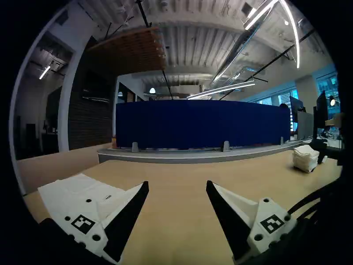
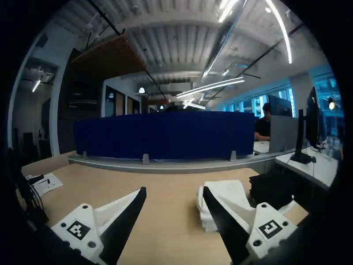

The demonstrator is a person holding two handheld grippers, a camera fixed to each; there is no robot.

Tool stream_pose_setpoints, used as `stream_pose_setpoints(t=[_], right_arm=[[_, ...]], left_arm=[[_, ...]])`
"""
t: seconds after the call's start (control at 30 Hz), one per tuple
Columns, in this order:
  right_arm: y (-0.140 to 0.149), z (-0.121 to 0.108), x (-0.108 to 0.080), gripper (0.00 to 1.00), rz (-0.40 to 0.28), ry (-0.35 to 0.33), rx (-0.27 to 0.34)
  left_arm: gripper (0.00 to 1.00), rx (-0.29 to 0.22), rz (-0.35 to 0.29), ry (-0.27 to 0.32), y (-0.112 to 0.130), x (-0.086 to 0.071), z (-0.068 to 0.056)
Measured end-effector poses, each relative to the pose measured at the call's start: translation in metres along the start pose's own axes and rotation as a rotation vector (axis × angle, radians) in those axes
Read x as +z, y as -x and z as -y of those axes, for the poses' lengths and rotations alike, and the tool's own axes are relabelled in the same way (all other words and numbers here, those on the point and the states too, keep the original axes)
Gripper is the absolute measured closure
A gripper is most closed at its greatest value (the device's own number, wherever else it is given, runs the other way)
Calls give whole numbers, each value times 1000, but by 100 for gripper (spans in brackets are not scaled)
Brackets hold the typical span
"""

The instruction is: Fold towel

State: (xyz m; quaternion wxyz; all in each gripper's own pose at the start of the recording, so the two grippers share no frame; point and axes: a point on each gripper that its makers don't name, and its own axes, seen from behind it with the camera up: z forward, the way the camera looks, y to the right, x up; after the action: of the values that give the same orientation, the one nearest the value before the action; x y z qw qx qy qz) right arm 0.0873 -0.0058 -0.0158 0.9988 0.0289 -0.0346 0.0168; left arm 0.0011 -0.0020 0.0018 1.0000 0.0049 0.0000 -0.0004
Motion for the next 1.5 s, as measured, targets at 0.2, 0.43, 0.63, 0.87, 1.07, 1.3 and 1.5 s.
stream_pose_setpoints(t=[0.2, 0.43, 0.63, 0.87, 1.07, 1.3, 1.5], right_arm=[[29, -12, 9, 1, -50, 22, 30], [53, -29, 19, 1, -51, 76, 25], [62, -31, 26, 1, -47, 82, 24], [74, -35, 29, 0, -45, 96, 45], [85, -32, 28, 0, -43, 95, 38], [89, -22, 29, 1, -51, 83, -13], [90, -10, 29, 1, -53, 64, -37]], left_arm=[[3, 0, 0, 0, 0, -1, 0], [3, 0, 0, 0, 0, -1, 0], [3, 0, 0, 0, 0, -1, 0], [3, 0, 0, 0, -1, 0, 0], [3, 0, 0, 0, -1, 0, 0], [3, 0, 0, 0, 0, 1, 0], [3, 0, 0, 0, 0, 0, 0]])
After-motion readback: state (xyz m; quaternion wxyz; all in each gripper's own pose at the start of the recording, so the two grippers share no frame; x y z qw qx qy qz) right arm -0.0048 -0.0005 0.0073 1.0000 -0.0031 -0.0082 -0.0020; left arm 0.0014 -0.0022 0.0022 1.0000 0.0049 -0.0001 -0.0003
